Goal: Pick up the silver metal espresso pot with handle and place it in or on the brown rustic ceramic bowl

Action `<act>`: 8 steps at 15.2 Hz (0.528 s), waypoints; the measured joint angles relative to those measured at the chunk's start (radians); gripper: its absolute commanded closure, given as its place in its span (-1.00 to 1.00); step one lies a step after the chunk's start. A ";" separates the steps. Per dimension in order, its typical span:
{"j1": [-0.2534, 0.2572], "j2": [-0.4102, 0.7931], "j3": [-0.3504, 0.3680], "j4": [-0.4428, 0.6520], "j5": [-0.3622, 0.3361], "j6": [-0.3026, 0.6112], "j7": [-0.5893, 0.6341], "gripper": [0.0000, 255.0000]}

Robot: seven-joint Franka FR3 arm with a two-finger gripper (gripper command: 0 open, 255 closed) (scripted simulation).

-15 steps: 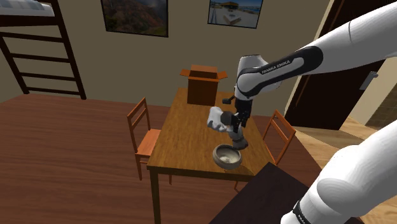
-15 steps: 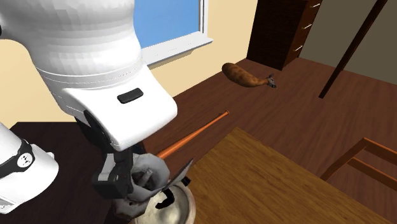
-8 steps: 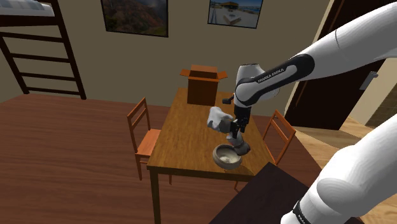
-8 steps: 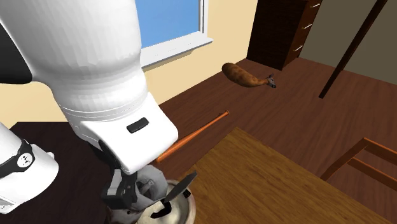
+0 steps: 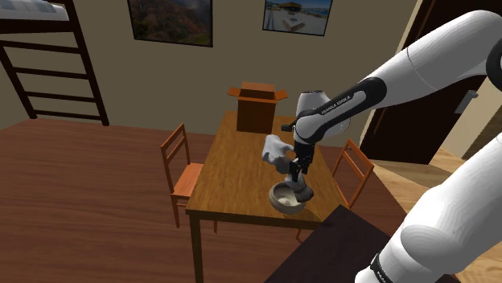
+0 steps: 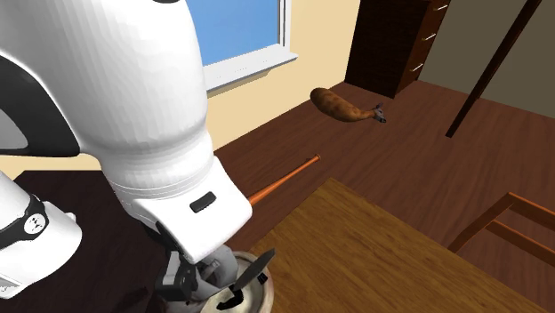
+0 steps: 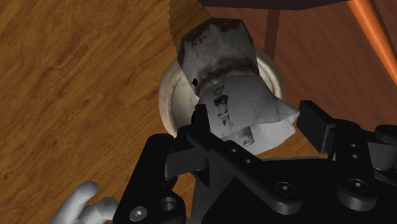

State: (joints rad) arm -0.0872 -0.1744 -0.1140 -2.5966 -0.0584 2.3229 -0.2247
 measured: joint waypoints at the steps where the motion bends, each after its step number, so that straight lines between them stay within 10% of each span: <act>1: 0.000 0.001 0.000 0.000 0.000 0.001 0.000 1.00; 4: 0.000 0.001 0.000 0.000 0.000 0.002 0.000 1.00; 5: 0.000 0.001 0.000 0.000 0.000 0.002 0.000 -1.00; 8: 0.000 0.001 0.000 0.000 0.000 0.002 0.000 -1.00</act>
